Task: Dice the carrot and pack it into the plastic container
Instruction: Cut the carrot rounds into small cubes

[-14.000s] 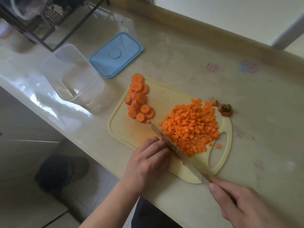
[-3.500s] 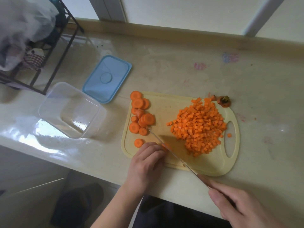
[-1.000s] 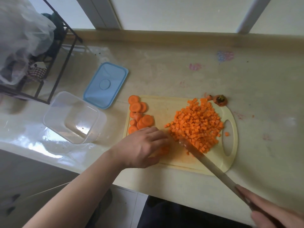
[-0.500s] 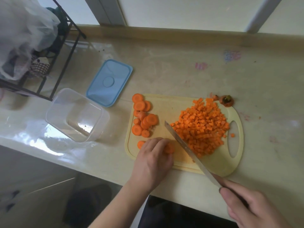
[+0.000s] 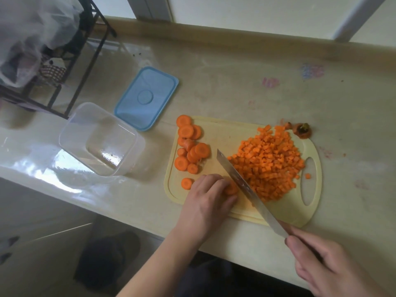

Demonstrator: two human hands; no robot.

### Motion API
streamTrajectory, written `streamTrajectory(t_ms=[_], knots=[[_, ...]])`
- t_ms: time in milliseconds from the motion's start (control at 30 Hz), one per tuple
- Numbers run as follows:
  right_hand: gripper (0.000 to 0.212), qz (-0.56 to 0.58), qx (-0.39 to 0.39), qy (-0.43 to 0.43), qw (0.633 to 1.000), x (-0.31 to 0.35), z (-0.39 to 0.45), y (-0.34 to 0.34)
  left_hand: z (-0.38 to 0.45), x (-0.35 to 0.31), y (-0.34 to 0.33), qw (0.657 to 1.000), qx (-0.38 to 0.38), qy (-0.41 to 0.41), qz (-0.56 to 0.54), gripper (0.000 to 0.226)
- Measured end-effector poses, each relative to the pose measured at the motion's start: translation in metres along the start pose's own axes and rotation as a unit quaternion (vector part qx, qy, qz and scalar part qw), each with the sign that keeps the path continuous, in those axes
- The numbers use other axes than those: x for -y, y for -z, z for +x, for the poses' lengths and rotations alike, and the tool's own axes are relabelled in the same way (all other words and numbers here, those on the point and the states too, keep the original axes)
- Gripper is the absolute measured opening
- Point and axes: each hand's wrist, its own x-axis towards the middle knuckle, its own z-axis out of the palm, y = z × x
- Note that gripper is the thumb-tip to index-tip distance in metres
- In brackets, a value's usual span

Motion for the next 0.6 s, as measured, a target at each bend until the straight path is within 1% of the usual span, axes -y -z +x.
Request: streamTrajectory(t_ms=[33, 133, 167, 267, 333, 367, 433, 500, 600], knots=[[0.066, 0.000, -0.001, 0.002, 1.000, 0.000, -0.002, -0.001, -0.001, 0.000, 0.001, 1.000, 0.001, -0.001, 0.002, 0.026], [0.037, -0.023, 0.005, 0.018, 1.000, 0.004, -0.006, -0.003, -0.002, 0.000, 0.002, 1.000, -0.007, -0.017, 0.010, 0.025], [0.035, -0.039, -0.001, 0.026, 0.999, 0.004, -0.007, -0.003, -0.002, 0.000, 0.002, 0.999, -0.007, -0.034, 0.011, 0.022], [0.033, -0.104, -0.026, 0.047, 0.993, -0.001, -0.009, -0.001, -0.001, 0.000, -0.001, 0.997, 0.003, -0.081, -0.003, 0.015], [0.042, -0.163, -0.018, 0.051, 0.985, -0.004, -0.009, 0.000, 0.001, 0.001, -0.002, 0.996, -0.001, -0.088, -0.015, 0.019], [0.046, -0.169, -0.021, 0.053, 0.984, -0.005, -0.009, 0.000, 0.001, 0.001, -0.002, 0.996, -0.004, -0.089, -0.019, 0.021], [0.045, -0.171, -0.034, 0.054, 0.983, -0.010, -0.008, 0.001, 0.002, 0.002, -0.002, 0.995, -0.008, -0.091, -0.025, 0.021], [0.039, -0.173, -0.048, 0.070, 0.981, -0.009, -0.004, -0.002, 0.002, 0.003, -0.002, 0.995, -0.010, -0.091, -0.030, 0.018], [0.034, -0.114, -0.043, 0.062, 0.991, -0.004, 0.005, -0.006, 0.001, 0.006, -0.003, 0.995, -0.013, -0.090, -0.036, 0.011]])
